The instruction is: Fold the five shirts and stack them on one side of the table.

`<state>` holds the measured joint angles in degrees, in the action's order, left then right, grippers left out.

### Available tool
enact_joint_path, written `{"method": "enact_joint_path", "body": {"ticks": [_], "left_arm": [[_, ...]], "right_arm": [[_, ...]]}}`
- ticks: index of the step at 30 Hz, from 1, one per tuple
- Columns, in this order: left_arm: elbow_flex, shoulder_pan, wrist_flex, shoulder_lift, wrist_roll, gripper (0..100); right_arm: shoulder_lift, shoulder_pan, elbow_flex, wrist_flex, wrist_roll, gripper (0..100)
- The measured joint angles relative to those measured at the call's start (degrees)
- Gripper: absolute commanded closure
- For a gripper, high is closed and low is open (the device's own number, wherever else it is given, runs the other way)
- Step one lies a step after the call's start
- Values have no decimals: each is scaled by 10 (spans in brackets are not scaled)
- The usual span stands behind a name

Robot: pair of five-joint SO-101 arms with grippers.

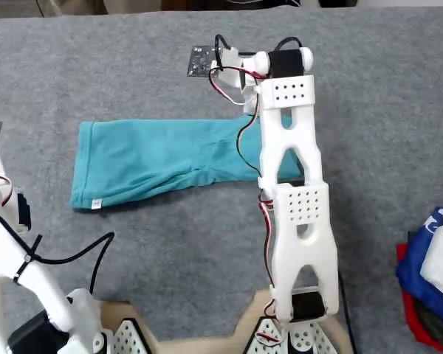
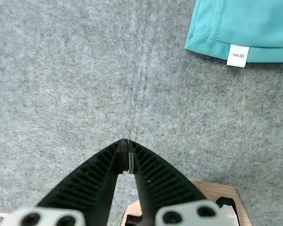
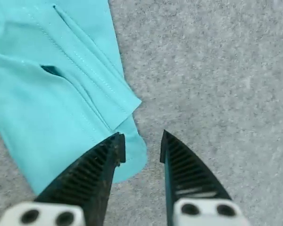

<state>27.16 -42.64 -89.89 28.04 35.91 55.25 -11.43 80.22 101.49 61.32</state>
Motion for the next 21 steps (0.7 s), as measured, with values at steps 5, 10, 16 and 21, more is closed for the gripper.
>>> {"method": "enact_joint_path", "body": {"ticks": [5,10,16,21], "left_arm": [[0,2,10,0,-19,978],[-1,40,29,-7,-68,879],[-79,120,36,-126,-151,772],[-210,175,37,-283,-197,772]], "right_arm": [[-44,0,-76,0,-35,861],[-167,18,-223,0,-113,861],[-282,67,-427,-1,-150,861],[-305,95,-510,-34,-168,861]]}}
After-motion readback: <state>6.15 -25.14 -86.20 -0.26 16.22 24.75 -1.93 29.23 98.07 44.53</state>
